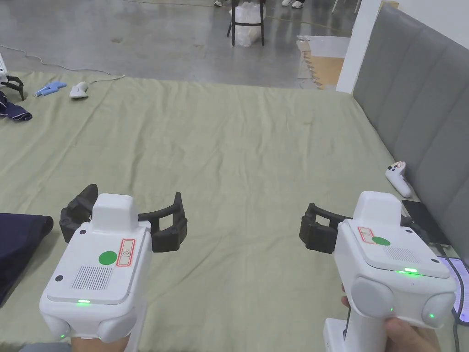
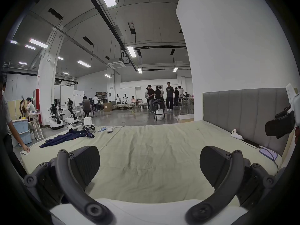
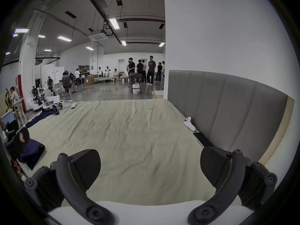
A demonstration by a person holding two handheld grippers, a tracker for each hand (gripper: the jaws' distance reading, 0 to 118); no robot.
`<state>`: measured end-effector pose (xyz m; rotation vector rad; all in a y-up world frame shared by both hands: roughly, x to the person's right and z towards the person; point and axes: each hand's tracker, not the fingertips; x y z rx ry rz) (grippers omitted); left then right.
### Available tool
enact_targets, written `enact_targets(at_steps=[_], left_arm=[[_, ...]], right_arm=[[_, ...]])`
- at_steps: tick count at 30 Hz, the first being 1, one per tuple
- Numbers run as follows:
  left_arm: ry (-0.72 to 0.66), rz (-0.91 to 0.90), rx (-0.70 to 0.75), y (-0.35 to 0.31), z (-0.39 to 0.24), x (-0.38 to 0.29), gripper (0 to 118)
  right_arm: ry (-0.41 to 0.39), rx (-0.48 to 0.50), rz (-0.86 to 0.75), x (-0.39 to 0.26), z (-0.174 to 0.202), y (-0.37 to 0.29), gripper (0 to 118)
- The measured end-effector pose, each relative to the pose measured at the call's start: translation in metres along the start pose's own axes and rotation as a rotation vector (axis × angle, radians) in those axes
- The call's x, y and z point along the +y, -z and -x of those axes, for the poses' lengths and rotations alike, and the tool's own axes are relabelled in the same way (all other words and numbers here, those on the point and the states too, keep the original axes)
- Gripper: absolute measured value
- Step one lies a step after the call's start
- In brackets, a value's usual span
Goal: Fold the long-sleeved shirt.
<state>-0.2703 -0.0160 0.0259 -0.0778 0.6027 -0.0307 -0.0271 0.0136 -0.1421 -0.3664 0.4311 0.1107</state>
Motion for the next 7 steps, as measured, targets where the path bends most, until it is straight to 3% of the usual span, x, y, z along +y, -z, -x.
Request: enact_targets(at_steps=[5, 7], left_arm=[[-0.005, 0.002, 0.003, 0.0000, 0.0006, -0.0001, 111], [-0.005, 0.004, 0.005, 0.0003, 0.0005, -0.0007, 111]], right_arm=[[0.007, -0.063, 0.036, -0.0019, 0.0011, 0.0014, 118], [-0.023, 0.010, 0.042, -0.0053, -0.0026, 0.0029, 118]])
